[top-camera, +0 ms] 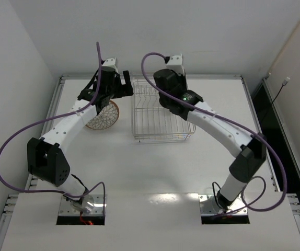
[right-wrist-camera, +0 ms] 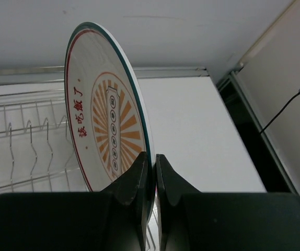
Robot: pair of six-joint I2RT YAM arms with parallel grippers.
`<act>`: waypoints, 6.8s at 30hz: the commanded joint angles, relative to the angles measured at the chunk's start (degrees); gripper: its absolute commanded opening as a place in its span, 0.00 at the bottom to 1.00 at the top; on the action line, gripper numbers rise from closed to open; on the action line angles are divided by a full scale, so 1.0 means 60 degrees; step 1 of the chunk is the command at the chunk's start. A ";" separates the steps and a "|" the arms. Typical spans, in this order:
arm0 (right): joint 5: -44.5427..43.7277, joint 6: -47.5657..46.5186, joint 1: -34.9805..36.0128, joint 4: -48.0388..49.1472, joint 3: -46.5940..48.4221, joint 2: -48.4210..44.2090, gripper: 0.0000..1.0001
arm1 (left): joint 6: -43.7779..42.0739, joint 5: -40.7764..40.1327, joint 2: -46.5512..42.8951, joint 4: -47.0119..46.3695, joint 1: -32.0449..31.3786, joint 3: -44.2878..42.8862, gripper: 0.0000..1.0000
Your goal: Load the plates into the dish rack
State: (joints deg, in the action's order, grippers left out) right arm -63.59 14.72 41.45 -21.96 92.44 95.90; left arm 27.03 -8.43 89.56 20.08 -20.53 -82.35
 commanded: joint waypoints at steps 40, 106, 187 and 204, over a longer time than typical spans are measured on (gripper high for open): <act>-0.2132 -0.3523 -0.0126 0.4216 0.1395 0.2622 0.00 | -0.0081 -0.0061 -0.0512 -0.0226 0.0083 -0.0397 0.87; 0.5443 0.1414 -0.0302 -0.0925 -0.6164 -0.6972 0.99 | -0.0872 -0.1993 0.3574 0.1634 0.0083 -0.1613 1.00; 0.4416 0.1135 -0.0390 -0.1980 -0.7395 -0.7985 0.99 | -0.1252 -0.3592 0.6416 0.2176 0.0083 -0.2418 0.22; 0.4988 0.1326 -0.0390 -0.2068 -0.7584 -0.8540 0.99 | -0.0740 -0.5144 0.2655 0.1153 0.0083 -0.0899 0.00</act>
State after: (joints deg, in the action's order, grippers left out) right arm -35.00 21.91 39.44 -34.89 47.46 46.96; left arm 20.64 -35.92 117.12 32.67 -20.21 -90.35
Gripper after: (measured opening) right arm 0.990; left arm 0.099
